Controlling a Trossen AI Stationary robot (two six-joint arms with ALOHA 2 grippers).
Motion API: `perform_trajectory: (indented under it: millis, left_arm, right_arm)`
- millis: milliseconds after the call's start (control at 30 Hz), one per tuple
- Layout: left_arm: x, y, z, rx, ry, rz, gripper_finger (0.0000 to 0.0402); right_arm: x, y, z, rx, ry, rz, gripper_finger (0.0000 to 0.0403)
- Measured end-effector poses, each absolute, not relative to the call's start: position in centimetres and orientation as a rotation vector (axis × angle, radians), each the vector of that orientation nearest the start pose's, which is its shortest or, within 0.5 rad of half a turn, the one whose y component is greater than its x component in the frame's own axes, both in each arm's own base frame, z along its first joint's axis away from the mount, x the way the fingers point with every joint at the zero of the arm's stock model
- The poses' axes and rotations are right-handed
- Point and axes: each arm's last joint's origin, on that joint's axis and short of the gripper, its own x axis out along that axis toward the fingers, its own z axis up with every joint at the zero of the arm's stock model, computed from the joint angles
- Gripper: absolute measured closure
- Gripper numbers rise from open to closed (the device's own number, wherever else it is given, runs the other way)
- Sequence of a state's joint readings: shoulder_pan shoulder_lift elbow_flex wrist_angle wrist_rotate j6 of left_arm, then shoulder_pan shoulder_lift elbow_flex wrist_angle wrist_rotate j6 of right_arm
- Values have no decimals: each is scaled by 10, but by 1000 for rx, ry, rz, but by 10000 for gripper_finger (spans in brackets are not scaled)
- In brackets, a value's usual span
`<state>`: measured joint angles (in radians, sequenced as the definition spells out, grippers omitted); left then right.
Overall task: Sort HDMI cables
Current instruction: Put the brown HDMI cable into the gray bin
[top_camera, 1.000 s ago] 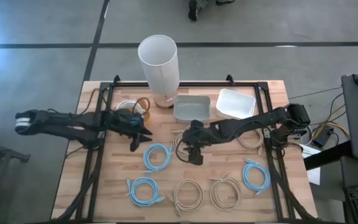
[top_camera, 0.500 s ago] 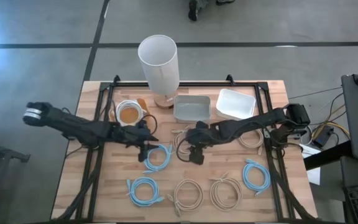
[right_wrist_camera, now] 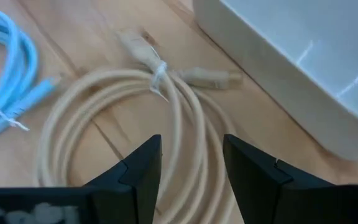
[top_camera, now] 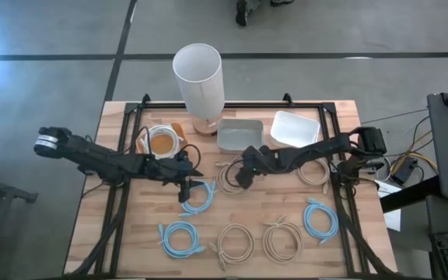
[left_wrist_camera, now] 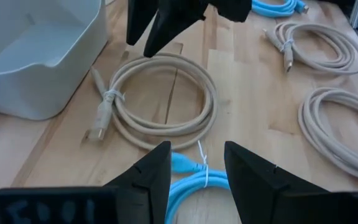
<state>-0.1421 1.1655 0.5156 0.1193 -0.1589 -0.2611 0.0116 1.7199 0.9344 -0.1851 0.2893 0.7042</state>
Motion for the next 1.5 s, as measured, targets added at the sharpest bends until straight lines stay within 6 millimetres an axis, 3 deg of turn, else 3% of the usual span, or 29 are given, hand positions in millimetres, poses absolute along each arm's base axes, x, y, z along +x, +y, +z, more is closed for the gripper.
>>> perform_trajectory:
  millis: [533, 800, 967, 1267, 1500]
  left_arm:
    - [229, -28, 199, -153, 514, 77, 252]
    - [229, -28, 200, -153, 508, 76, 252]
    - [229, -28, 200, -154, 509, 77, 252]
    - [229, -28, 199, -153, 511, 77, 252]
    - [229, -28, 199, -152, 512, 77, 252]
  right_arm:
    - [303, -4, 126, 610, 890, -680, 234]
    - [302, -4, 124, 610, 894, -680, 237]
    - [301, -3, 123, 595, 926, -633, 271]
    - [299, -2, 121, 554, 964, -564, 382]
    - [309, 3, 132, 534, 980, -441, 388]
